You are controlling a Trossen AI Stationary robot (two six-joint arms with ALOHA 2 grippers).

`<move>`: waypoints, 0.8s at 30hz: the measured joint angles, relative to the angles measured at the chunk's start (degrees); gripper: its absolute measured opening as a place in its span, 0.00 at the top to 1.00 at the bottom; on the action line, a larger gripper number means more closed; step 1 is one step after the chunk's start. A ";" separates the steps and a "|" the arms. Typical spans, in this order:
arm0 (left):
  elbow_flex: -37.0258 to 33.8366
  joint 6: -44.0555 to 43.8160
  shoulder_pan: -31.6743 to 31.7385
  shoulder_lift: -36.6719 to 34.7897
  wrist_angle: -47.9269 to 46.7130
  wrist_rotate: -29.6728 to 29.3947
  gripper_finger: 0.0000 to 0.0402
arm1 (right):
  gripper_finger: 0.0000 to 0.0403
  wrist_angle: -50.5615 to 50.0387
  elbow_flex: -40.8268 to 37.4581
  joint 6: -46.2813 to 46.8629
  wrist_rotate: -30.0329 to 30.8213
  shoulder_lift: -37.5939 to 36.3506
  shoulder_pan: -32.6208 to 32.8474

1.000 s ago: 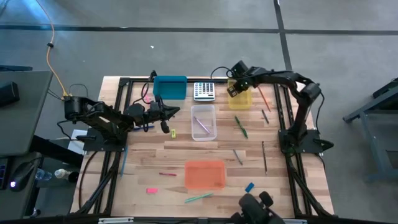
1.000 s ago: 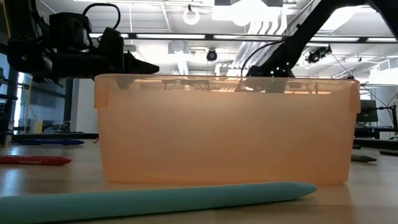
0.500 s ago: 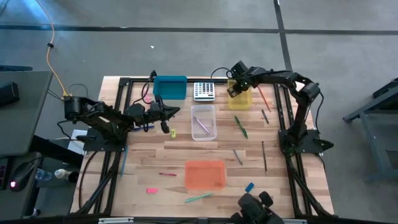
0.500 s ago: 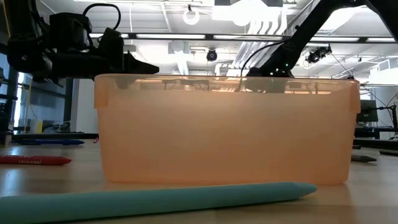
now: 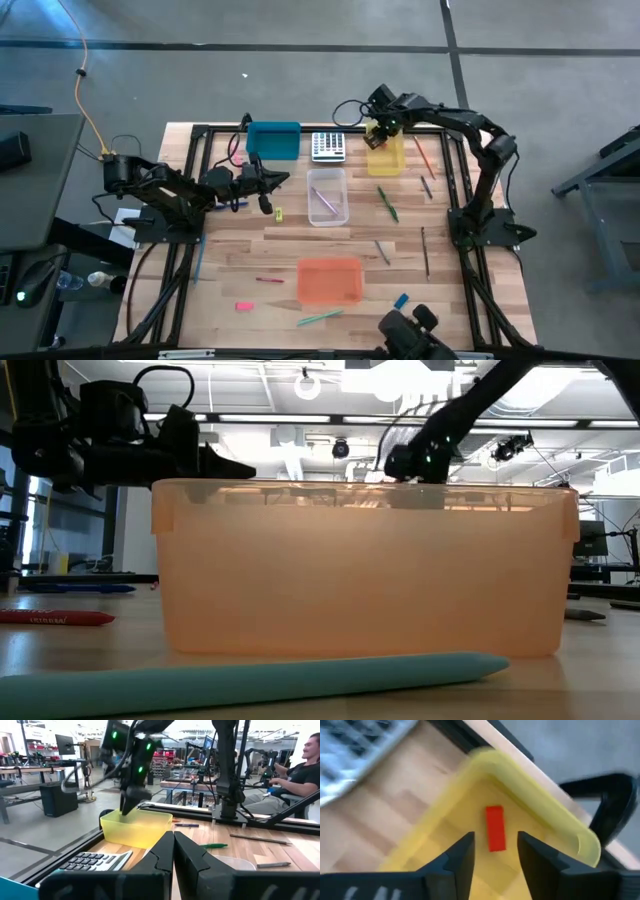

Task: Sort crayons/erasers/pens/pencils in bins
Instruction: Put the yellow pencil into the blue bin

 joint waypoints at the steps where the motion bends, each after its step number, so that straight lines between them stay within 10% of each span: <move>1: -0.02 0.00 0.00 0.00 -0.10 0.00 1.00 | 0.70 -0.43 -0.07 -1.10 0.04 -1.20 0.41; 9: -0.02 0.02 0.00 0.02 -0.94 -0.04 1.00 | 0.98 6.26 -13.23 -1.48 0.07 -18.57 0.51; 17: -0.02 0.02 0.00 0.02 -0.90 -0.04 1.00 | 0.97 7.43 -32.05 6.23 0.28 -34.37 -4.53; 24: -0.02 -0.03 0.00 0.02 -0.92 -0.02 1.00 | 0.98 8.67 -38.22 9.52 0.30 -33.33 -10.12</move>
